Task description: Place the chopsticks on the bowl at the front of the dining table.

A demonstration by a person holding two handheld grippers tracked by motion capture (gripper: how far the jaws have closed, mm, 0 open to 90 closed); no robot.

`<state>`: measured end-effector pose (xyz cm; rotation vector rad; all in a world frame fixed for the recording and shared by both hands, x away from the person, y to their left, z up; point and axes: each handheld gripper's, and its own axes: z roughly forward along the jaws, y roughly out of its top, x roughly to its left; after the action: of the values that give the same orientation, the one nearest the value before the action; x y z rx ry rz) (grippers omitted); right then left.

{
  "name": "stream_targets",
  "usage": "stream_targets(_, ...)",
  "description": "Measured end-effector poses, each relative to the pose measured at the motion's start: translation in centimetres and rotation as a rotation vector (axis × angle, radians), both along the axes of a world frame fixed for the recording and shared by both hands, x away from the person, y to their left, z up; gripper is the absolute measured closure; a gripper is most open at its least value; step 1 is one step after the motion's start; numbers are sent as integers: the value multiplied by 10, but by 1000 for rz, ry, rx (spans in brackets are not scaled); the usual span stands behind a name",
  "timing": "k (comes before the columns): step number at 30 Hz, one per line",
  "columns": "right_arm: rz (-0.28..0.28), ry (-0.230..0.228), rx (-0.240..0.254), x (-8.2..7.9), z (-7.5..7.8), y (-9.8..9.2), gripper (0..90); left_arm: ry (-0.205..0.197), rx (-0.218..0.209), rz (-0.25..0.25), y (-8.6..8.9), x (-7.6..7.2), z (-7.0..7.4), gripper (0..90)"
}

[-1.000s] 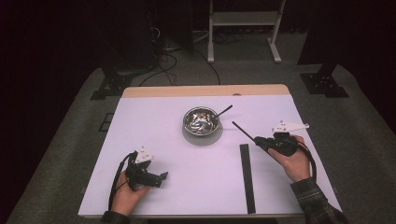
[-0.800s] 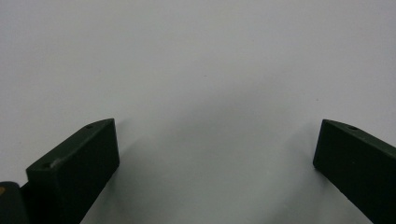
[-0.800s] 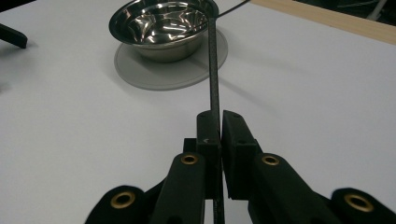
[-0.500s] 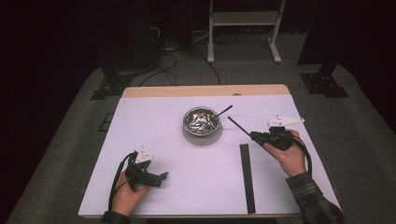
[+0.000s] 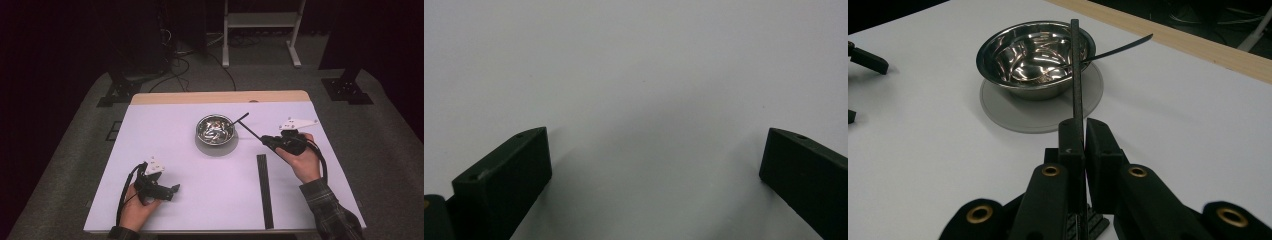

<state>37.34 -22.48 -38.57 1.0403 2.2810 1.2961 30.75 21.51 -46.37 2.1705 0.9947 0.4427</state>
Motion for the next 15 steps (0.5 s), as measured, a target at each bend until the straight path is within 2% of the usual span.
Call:
stream_targets(9,1,-2,2,9,4,12,857,1,3,-2,0,0,0,0)
stream_targets(15,8,12,-3,18,4,24,857,-2,3,-1,0,0,0,0)
